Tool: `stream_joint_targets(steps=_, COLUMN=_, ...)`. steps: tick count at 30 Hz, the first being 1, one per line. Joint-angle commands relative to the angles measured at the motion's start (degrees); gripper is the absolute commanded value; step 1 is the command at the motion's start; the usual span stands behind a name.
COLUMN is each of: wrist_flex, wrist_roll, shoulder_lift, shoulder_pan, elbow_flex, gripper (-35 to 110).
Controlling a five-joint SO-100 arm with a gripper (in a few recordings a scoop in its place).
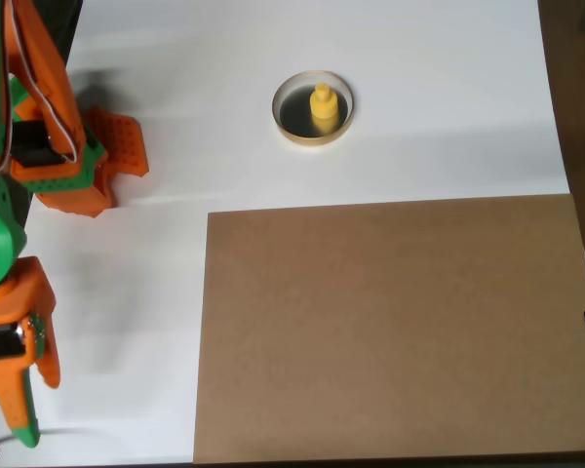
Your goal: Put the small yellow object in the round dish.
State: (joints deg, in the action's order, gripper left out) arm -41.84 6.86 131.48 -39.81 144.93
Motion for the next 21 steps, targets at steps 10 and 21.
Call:
stream_joint_targets(steps=10, wrist_flex=4.2, wrist_roll=-5.2, shoulder_lift=15.6, shoulder_pan=1.1, elbow_flex=11.1, gripper=24)
stream_joint_targets(steps=21, wrist_flex=-12.4, wrist_roll=-5.3, shoulder_lift=58.8, shoulder_pan=3.0, elbow_flex=25.8, gripper=23)
